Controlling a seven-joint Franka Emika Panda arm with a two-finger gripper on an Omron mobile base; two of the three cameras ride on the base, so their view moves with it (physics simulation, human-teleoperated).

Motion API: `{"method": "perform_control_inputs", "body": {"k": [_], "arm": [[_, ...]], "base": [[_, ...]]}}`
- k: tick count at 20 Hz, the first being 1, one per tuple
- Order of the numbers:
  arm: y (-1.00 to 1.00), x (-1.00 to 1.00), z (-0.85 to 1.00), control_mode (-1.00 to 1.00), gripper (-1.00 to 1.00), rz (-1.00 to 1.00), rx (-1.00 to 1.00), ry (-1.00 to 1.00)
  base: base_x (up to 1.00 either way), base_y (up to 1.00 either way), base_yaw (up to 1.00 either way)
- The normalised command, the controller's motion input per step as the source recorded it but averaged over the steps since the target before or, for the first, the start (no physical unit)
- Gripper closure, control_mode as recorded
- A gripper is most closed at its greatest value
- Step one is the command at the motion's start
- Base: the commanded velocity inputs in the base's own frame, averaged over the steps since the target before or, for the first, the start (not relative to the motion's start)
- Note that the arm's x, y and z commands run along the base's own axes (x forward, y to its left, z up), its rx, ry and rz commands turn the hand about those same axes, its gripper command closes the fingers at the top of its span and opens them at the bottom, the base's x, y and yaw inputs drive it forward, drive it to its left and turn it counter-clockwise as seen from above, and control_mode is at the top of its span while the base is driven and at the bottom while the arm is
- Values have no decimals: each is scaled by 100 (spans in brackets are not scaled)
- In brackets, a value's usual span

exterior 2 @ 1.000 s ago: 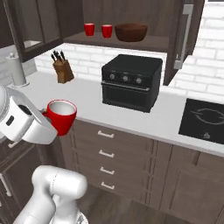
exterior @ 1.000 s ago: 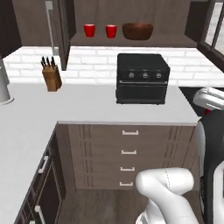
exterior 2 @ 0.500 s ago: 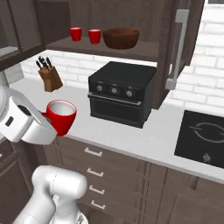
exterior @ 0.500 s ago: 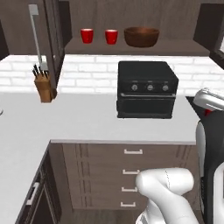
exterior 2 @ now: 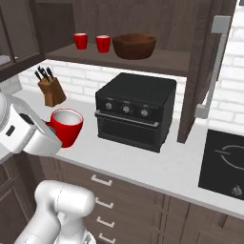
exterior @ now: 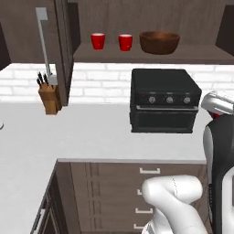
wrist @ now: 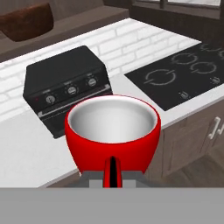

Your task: Gather all objects into one cabinet and sort the glasses and bowls to opposite sides.

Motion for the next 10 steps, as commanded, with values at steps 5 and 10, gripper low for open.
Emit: {"method": "perform_control_inputs", "body": {"k": [5,10], "arm": [[0,0,0,100,100,0,0,0],[0,0,0,100,100,0,0,0]], "base": [[44,14,-6],[41,37,-13]]}}
